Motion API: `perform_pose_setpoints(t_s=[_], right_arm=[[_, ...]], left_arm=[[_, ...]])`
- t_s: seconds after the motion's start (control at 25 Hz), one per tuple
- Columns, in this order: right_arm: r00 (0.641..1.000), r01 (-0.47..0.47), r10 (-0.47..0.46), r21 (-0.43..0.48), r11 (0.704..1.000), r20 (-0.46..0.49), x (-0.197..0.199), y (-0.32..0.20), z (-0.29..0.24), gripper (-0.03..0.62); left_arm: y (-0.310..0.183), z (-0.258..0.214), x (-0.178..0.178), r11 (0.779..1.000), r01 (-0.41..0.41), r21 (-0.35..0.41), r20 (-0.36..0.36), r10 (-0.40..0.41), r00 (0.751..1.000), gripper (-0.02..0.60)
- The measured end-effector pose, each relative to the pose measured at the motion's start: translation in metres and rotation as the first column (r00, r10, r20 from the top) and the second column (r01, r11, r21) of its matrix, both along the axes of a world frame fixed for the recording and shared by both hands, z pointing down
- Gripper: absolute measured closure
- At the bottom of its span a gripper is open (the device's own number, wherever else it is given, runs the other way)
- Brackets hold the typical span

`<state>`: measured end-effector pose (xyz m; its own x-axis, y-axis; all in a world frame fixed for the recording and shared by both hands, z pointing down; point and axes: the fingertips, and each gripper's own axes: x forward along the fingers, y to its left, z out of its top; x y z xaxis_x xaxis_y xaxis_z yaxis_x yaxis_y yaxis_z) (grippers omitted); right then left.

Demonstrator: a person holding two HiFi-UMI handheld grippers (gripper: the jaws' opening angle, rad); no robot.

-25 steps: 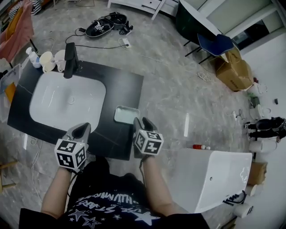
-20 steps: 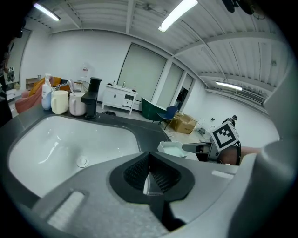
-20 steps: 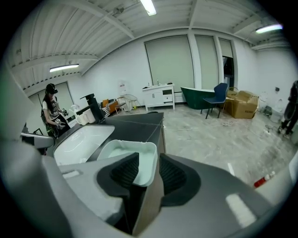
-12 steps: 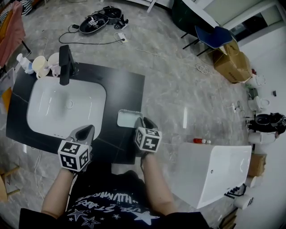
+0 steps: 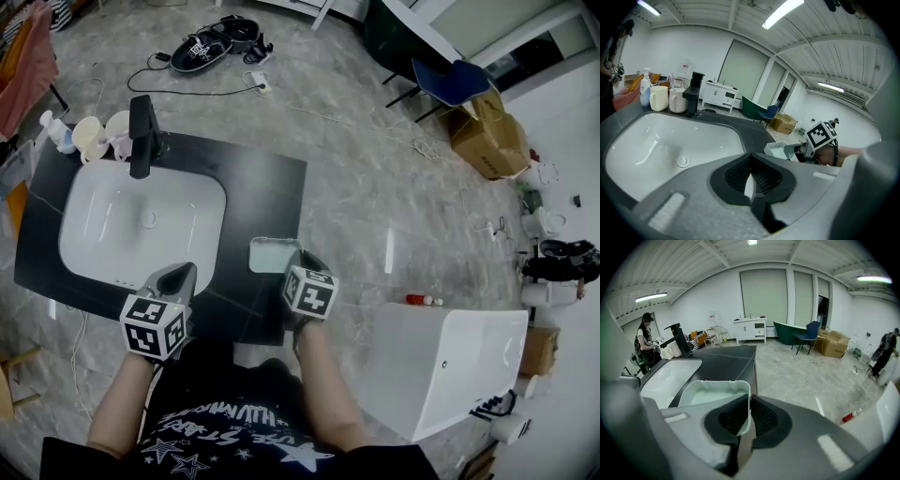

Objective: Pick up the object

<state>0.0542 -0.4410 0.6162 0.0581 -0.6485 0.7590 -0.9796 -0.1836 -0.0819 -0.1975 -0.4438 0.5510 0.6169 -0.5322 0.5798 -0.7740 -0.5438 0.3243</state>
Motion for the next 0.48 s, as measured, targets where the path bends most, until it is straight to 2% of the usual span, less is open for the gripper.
perform_pose_setpoints(t_s=[0.16, 0.48], right_arm=[[1.000, 0.014, -0.015, 0.031, 0.999, 0.015, 0.000, 0.002, -0.012, 0.580], [0.995, 0.082, -0.087, 0.117, 0.990, 0.040, 0.001, 0.019, -0.053, 0.580]], left_arm=[[0.008, -0.007, 0.000, 0.999, 0.023, 0.023, -0.001, -0.023, 1.000, 0.574], [0.042, -0.036, -0.004, 0.990, 0.121, 0.079, -0.006, -0.121, 0.993, 0.574]])
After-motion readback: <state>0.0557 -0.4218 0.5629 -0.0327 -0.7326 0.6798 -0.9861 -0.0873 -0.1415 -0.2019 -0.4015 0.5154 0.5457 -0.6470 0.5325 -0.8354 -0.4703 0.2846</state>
